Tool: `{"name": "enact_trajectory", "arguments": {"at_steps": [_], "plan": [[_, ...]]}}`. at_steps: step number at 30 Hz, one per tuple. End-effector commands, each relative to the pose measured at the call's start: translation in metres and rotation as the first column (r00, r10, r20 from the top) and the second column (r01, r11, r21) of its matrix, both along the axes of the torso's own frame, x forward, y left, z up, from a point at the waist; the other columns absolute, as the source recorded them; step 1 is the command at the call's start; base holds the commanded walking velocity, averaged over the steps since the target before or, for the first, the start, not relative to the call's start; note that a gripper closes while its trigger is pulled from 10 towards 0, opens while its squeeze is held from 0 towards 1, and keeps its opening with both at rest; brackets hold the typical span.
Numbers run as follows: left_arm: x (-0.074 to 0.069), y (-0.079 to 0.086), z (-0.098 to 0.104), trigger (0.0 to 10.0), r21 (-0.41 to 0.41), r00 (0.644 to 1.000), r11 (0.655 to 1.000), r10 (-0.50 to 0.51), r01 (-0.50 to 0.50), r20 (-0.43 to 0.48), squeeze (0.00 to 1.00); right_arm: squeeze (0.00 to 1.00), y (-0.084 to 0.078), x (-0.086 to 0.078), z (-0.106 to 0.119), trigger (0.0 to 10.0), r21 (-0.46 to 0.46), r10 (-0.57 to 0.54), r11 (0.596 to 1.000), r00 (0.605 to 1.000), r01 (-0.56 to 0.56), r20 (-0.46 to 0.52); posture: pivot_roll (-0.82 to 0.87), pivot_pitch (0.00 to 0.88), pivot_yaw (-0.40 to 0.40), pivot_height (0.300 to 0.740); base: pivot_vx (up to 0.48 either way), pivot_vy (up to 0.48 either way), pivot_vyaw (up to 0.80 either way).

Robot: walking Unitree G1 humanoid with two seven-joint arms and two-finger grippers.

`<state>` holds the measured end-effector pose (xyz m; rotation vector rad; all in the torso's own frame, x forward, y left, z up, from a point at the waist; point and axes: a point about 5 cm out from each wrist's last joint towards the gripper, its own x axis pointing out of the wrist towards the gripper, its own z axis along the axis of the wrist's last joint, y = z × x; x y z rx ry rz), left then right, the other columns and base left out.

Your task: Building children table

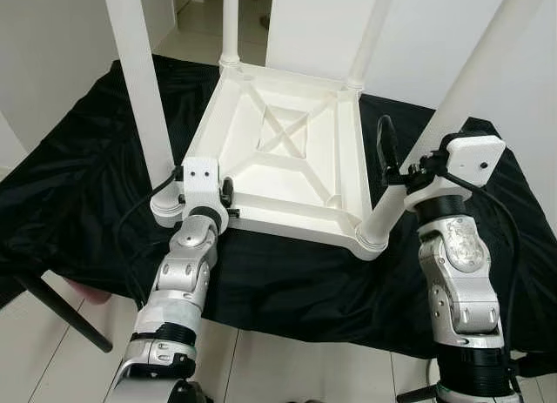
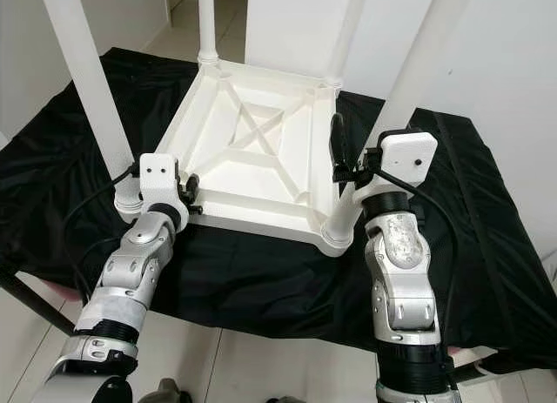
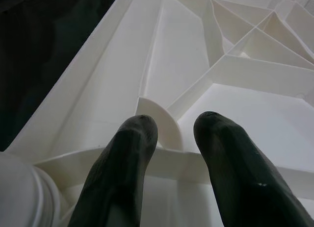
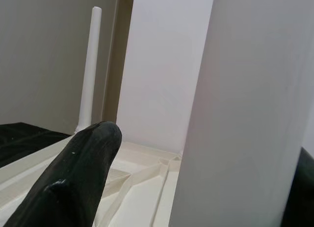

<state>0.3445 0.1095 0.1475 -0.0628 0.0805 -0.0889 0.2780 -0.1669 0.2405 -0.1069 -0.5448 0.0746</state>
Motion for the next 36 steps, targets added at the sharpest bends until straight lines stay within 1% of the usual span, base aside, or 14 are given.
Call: {"name": "enact_trajectory", "arguments": {"at_steps": [1,14,15,16,17,18,26,27,31,35,36], "plan": [[0.0,-0.001,-0.002,10.0,0.007,0.998,0.998,0.061,-0.06,-0.006,0.0,0.0,-0.004,0.003,-0.008,10.0,-0.01,-0.016,1.0,0.999,0.015,-0.049,0.1,0.017,-0.085,0.74,0.0,0.0,0.0],[-0.002,-0.002,-0.006,10.0,0.002,0.998,0.998,0.067,-0.067,-0.019,0.0,0.0,-0.006,0.005,-0.008,10.0,-0.003,-0.016,1.0,0.997,0.015,-0.072,0.1,0.03,-0.09,0.74,0.0,0.0,0.0],[-0.002,-0.002,-0.006,10.0,0.002,0.997,0.998,0.068,-0.068,-0.021,0.0,0.0,-0.007,0.005,-0.007,7.8,-0.001,-0.014,1.0,0.997,0.014,-0.07,0.1,0.03,-0.09,0.74,0.0,0.0,0.0],[-0.002,-0.002,-0.006,10.0,0.002,0.997,0.998,0.068,-0.068,-0.021,0.0,0.0,-0.007,0.005,-0.007,7.8,-0.001,-0.014,1.0,0.997,0.014,-0.07,0.1,0.03,-0.09,0.74,0.0,0.0,0.0],[-0.002,-0.002,-0.007,10.0,0.002,0.997,0.998,0.069,-0.069,-0.022,0.0,0.0,-0.007,0.005,-0.006,5.3,0.002,-0.013,1.0,0.998,0.013,-0.067,0.1,0.03,-0.09,0.74,0.0,0.0,0.0],[-0.002,-0.001,-0.008,10.0,0.001,0.997,0.997,0.073,-0.073,-0.026,0.0,0.0,-0.008,0.006,-0.003,0.0,0.011,-0.009,1.0,0.998,0.01,-0.06,0.1,0.036,-0.089,0.74,0.0,0.0,0.0],[-0.002,0.006,-0.014,10.0,-0.001,0.994,0.995,0.101,-0.101,-0.049,0.0,0.0,-0.013,0.006,0.006,0.0,0.042,-0.024,0.999,0.999,0.026,-0.037,0.09,0.049,-0.08,0.74,0.0,0.0,0.0],[-0.001,0.01,-0.013,10.0,0.003,0.992,0.993,0.119,-0.119,-0.044,0.0,0.0,-0.016,0.006,0.008,0.0,0.063,-0.036,0.997,0.999,0.038,-0.034,0.09,0.054,-0.076,0.74,0.0,0.0,0.0],[0.0,0.013,-0.012,10.0,0.012,0.99,0.99,0.139,-0.139,-0.038,0.0,0.0,-0.018,0.006,0.008,0.0,0.08,-0.044,0.996,0.998,0.046,-0.033,0.09,0.055,-0.074,0.74,0.0,0.0,0.0],[0.003,0.02,-0.012,10.0,0.029,0.984,0.985,0.172,-0.171,-0.045,0.0,0.0,-0.024,0.005,0.013,0.0,0.165,-0.061,0.984,0.998,0.065,-0.028,0.08,0.058,-0.064,0.74,0.0,0.0,0.0],[0.003,0.02,-0.012,10.0,0.029,0.984,0.985,0.172,-0.171,-0.045,0.0,0.0,-0.024,0.005,0.013,0.0,0.165,-0.061,0.984,0.998,0.065,-0.028,0.08,0.058,-0.064,0.74,0.0,0.0,0.0]]}}
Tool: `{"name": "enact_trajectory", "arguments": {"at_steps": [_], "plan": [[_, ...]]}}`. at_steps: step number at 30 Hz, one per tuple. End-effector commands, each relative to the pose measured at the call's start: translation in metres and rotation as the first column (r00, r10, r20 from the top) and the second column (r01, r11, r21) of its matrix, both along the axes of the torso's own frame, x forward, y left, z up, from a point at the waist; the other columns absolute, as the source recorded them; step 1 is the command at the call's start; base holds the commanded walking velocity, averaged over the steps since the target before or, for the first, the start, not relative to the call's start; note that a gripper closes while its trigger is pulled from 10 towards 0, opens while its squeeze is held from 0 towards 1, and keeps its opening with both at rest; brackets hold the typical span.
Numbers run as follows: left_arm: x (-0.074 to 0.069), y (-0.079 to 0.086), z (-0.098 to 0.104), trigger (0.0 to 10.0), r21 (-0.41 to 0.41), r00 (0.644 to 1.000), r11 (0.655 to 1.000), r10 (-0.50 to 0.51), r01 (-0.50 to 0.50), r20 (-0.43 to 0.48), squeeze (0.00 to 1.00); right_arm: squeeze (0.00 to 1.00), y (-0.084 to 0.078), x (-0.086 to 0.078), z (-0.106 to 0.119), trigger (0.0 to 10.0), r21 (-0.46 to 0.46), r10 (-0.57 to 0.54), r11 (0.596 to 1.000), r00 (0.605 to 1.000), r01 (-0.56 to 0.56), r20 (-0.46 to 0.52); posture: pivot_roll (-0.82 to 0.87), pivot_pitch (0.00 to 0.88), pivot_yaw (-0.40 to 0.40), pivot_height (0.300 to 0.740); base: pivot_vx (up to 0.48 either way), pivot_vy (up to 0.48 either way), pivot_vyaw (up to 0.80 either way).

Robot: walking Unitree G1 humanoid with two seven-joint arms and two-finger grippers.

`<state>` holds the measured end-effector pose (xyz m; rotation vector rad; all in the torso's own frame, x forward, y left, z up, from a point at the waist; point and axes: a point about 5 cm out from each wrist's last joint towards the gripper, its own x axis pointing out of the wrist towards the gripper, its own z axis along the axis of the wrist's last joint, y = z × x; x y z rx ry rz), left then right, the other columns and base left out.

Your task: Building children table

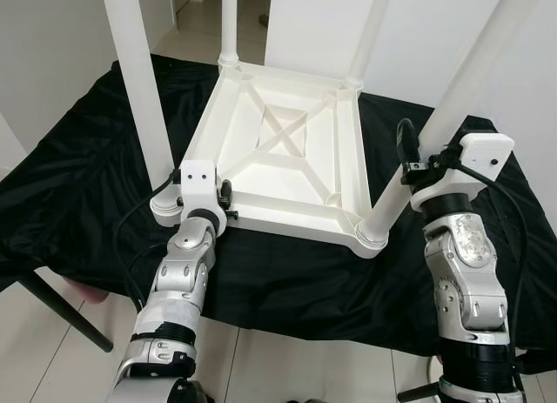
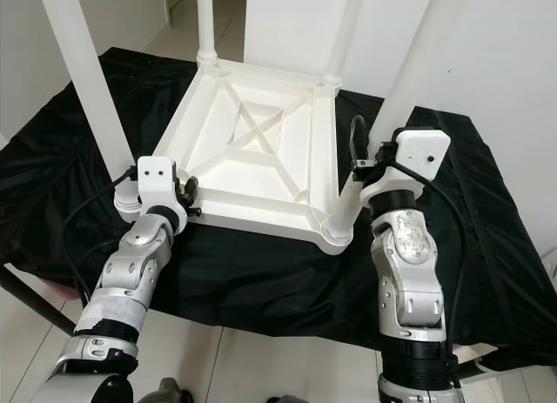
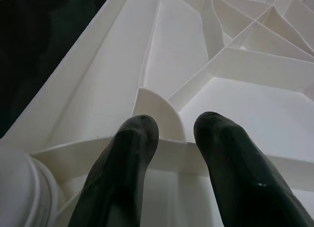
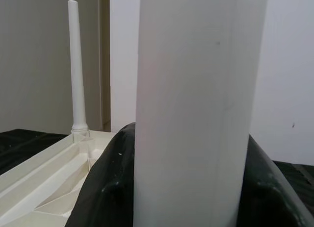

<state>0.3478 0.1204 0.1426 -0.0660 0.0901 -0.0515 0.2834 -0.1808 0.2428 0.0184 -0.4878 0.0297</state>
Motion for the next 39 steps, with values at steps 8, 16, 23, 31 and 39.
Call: {"name": "enact_trajectory", "arguments": {"at_steps": [8,16,23,31,39], "plan": [[0.007,0.043,0.001,10.0,0.107,0.975,0.97,0.221,-0.218,-0.021,0.0,0.0,-0.036,-0.002,0.019,0.0,0.188,-0.144,0.973,0.988,0.132,0.053,0.09,0.069,-0.042,0.74,0.0,0.0,0.0],[0.016,0.062,0.04,10.0,0.118,0.958,0.952,0.274,-0.282,0.082,0.0,0.0,-0.057,-0.004,0.01,0.0,0.234,-0.234,0.946,0.972,0.224,0.015,0.11,0.074,-0.032,0.74,0.0,0.0,0.0],[0.024,0.053,0.077,10.0,0.103,0.95,0.954,0.262,-0.282,0.171,0.0,0.0,-0.084,-0.009,0.006,0.0,0.237,-0.332,0.916,0.943,0.322,0.002,0.11,0.078,-0.028,0.74,0.0,0.0,0.0],[0.027,0.007,0.113,10.0,0.082,0.951,0.97,0.206,-0.23,0.232,0.0,0.0,-0.116,-0.013,-0.026,0.0,0.211,-0.437,0.869,0.894,0.447,-0.094,0.12,0.081,-0.039,0.74,0.0,0.0,0.0],[0.024,-0.021,0.14,10.0,0.07,0.952,0.981,0.155,-0.179,0.265,0.0,0.0,-0.137,-0.015,-0.078,0.0,0.244,-0.481,0.804,0.835,0.542,-0.267,0.16,0.085,-0.056,0.74,0.0,0.0,0.0]]}}
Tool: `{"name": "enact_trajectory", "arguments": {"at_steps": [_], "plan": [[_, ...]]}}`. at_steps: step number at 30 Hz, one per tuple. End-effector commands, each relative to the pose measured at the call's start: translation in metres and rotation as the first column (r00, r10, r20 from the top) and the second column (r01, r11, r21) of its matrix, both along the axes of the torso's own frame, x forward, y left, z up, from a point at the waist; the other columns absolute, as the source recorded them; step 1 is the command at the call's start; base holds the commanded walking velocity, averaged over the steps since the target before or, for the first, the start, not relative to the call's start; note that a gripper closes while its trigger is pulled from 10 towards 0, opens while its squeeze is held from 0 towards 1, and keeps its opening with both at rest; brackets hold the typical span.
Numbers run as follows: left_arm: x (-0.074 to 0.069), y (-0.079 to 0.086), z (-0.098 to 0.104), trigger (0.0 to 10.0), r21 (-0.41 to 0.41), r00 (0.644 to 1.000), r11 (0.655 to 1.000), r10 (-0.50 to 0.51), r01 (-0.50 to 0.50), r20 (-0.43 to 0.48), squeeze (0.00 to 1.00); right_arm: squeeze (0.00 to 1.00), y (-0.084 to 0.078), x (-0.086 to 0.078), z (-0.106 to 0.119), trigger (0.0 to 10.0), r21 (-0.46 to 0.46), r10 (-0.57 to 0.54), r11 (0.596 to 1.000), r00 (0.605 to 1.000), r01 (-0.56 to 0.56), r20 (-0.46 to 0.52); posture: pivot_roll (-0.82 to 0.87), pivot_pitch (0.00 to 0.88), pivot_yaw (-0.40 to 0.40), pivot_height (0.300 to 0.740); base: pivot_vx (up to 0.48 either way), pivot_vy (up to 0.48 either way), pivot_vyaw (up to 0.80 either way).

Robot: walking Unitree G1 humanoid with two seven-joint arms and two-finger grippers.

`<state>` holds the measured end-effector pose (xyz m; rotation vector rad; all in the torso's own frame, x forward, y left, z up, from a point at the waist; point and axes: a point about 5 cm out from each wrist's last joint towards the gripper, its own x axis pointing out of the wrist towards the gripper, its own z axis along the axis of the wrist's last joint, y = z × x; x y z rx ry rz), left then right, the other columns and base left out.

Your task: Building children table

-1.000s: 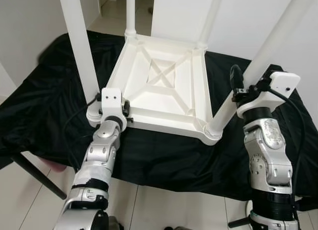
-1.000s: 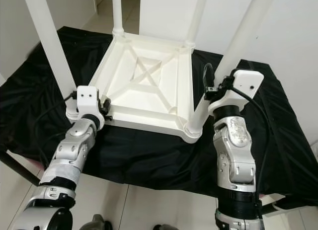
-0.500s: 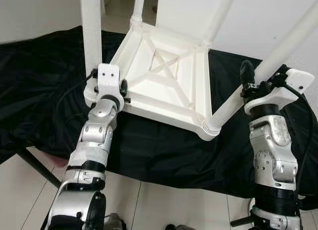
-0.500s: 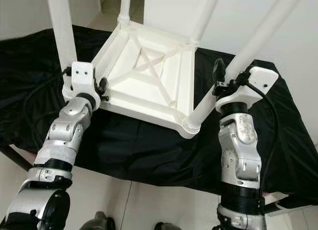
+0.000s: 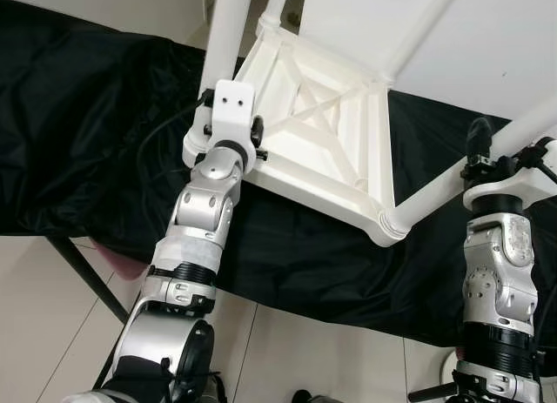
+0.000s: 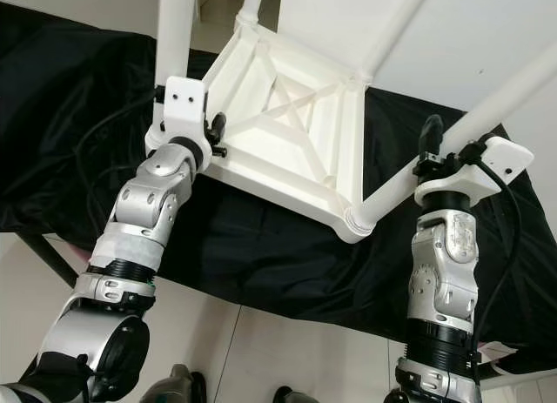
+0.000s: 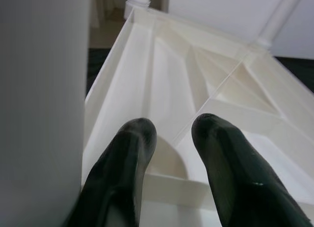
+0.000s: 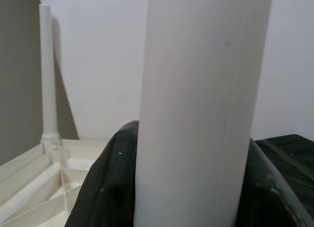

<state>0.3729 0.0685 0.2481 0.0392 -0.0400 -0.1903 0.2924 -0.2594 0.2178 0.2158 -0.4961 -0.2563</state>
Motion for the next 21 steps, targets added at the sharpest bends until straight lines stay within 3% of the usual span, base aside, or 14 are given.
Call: {"name": "enact_trajectory", "arguments": {"at_steps": [1,4,6,7,9,14,16,17,19,21], "plan": [[-0.001,0.024,0.044,10.0,-0.055,0.95,0.961,0.275,-0.269,0.148,0.0,0.0,-0.062,-0.024,-0.061,0.0,0.077,-0.281,0.947,0.922,0.311,-0.265,0.17,0.088,-0.059,0.74,0.0,0.0,0.0],[0.0,0.017,0.055,10.0,-0.06,0.955,0.969,0.245,-0.238,0.167,0.0,0.0,-0.063,-0.022,-0.067,0.0,0.104,-0.28,0.942,0.917,0.319,-0.284,0.18,0.091,-0.06,0.74,0.0,0.0,0.0],[0.001,-0.005,0.083,10.0,-0.057,0.963,0.989,0.146,-0.137,0.227,0.0,0.0,-0.061,-0.013,-0.075,0.0,0.158,-0.262,0.934,0.916,0.32,-0.304,0.19,0.09,-0.056,0.74,0.0,0.0,0.0],[0.001,-0.005,0.083,10.0,-0.057,0.963,0.989,0.146,-0.137,0.227,0.0,0.0,-0.061,-0.013,-0.075,0.0,0.158,-0.262,0.934,0.916,0.32,-0.304,0.19,0.09,-0.056,0.74,0.0,0.0,0.0],[-0.001,-0.025,0.094,10.0,-0.048,0.967,0.998,0.047,-0.037,0.252,0.0,0.0,-0.055,-0.004,-0.078,0.0,0.187,-0.233,0.936,0.924,0.298,-0.304,0.19,0.092,-0.052,0.74,0.0,0.0,0.0],[-0.005,-0.045,0.096,10.0,-0.03,0.965,0.998,-0.051,0.061,0.259,0.0,0.0,-0.047,0.003,-0.084,0.0,0.231,-0.198,0.933,0.93,0.276,-0.311,0.18,0.096,-0.047,0.74,0.0,0.0,0.0],[-0.009,-0.068,0.091,10.0,0.0,0.96,0.989,-0.146,0.15,0.24,0.0,0.0,-0.038,0.009,-0.097,0.0,0.34,-0.149,0.902,0.932,0.265,-0.33,0.18,0.1,-0.04,0.74,0.0,0.0,0.0],[-0.009,-0.068,0.091,10.0,0.0,0.96,0.989,-0.146,0.15,0.24,0.0,0.0,-0.038,0.009,-0.097,0.0,0.34,-0.149,0.902,0.932,0.265,-0.33,0.18,0.1,-0.04,0.74,0.0,0.0,0.0],[-0.012,-0.085,0.084,10.0,0.029,0.954,0.977,-0.212,0.211,0.214,0.0,0.0,-0.034,0.01,-0.115,0.0,0.445,-0.136,0.845,0.923,0.298,-0.36,0.18,0.111,-0.027,0.74,0.0,0.0,0.0],[-0.013,-0.09,0.082,10.0,0.038,0.951,0.973,-0.231,0.228,0.205,0.0,0.0,-0.034,0.009,-0.121,0.0,0.475,-0.137,0.821,0.918,0.316,-0.373,0.18,0.111,-0.027,0.74,0.0,0.0,0.0]]}}
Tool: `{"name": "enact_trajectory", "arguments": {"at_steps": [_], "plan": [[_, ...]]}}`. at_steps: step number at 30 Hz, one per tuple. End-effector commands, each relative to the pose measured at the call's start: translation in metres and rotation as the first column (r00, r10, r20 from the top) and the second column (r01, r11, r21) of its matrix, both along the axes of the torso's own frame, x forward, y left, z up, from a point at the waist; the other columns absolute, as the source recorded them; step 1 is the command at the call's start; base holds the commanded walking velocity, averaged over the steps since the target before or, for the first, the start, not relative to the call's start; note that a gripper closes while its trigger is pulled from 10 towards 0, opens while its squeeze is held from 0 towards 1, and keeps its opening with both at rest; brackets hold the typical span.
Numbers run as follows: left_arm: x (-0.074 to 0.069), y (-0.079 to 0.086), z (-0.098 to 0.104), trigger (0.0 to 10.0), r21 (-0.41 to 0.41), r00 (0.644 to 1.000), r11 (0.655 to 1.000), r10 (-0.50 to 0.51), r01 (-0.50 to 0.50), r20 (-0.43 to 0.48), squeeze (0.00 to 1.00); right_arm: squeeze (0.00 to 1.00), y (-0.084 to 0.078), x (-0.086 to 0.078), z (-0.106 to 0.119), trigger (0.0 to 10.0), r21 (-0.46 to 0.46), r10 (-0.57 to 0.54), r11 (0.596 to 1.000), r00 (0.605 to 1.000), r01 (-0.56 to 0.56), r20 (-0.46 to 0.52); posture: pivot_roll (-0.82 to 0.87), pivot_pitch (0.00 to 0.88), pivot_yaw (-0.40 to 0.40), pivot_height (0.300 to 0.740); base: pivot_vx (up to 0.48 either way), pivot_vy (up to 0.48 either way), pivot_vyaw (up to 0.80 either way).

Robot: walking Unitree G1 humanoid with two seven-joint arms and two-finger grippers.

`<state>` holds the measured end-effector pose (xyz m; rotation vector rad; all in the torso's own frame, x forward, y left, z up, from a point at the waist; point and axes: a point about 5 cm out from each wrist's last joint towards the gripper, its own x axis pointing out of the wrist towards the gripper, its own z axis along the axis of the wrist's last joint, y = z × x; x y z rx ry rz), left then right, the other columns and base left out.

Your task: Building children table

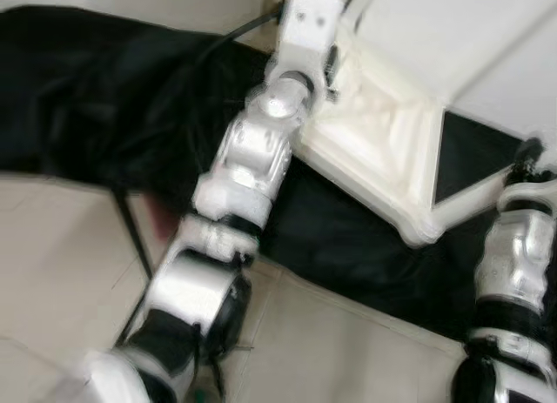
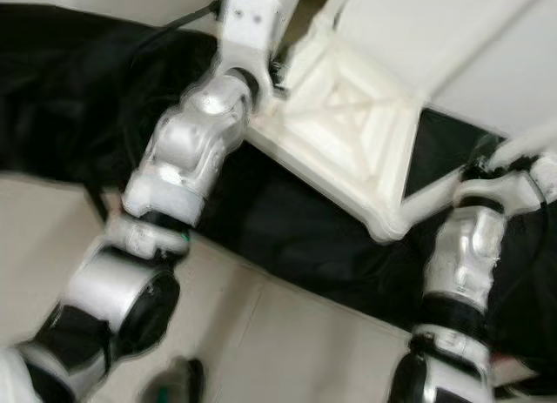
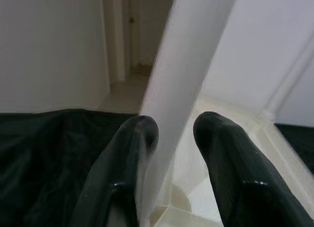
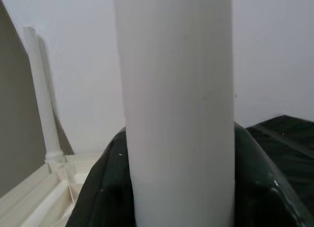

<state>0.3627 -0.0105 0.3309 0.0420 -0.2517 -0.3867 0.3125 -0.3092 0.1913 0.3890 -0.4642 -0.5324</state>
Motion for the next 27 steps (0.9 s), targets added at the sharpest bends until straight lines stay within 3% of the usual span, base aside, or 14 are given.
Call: {"name": "enact_trajectory", "arguments": {"at_steps": [1,5,10,19,24,27], "plan": [[-0.003,-0.014,-0.002,10.0,0.033,0.999,0.999,-0.041,0.041,-0.001,0.0,0.0,0.016,-0.011,-0.099,0.0,0.37,0.041,0.927,0.963,0.062,-0.265,0.18,0.114,-0.024,0.74,0.0,0.0,0.0],[-0.004,-0.023,-0.009,10.0,0.038,0.997,0.996,-0.077,0.078,-0.031,0.0,0.0,0.01,-0.018,-0.114,0.0,0.46,0.023,0.882,0.964,0.105,-0.263,0.18,0.122,-0.019,0.74,0.0,0.0,0.0],[-0.006,-0.03,-0.025,10.0,0.055,0.991,0.993,-0.104,0.109,-0.078,0.0,0.0,-0.004,-0.032,-0.118,0.0,0.442,-0.025,0.886,0.965,0.142,-0.26,0.18,0.136,-0.011,0.74,0.0,0.0,0.0],[-0.017,-0.045,-0.032,10.0,0.047,0.979,0.983,-0.173,0.179,-0.112,0.0,0.0,-0.014,-0.05,-0.136,0.0,0.455,-0.044,0.872,0.954,0.182,-0.297,0.17,0.156,0.006,0.74,0.0,0.0,0.0],[-0.024,-0.058,-0.033,10.0,0.06,0.97,0.973,-0.217,0.224,-0.11,0.0,0.0,-0.004,-0.051,-0.15,0.0,0.51,-0.015,0.839,0.946,0.189,-0.325,0.17,0.16,0.002,0.74,0.0,0.0,0.0],[-0.028,-0.064,-0.035,10.0,0.044,0.962,0.967,-0.244,0.251,-0.123,0.0,0.0,-0.01,-0.064,-0.164,0.0,0.564,-0.066,0.784,0.939,0.258,-0.339,0.19,0.165,-0.007,0.74,0.0,0.0,0.0]]}}
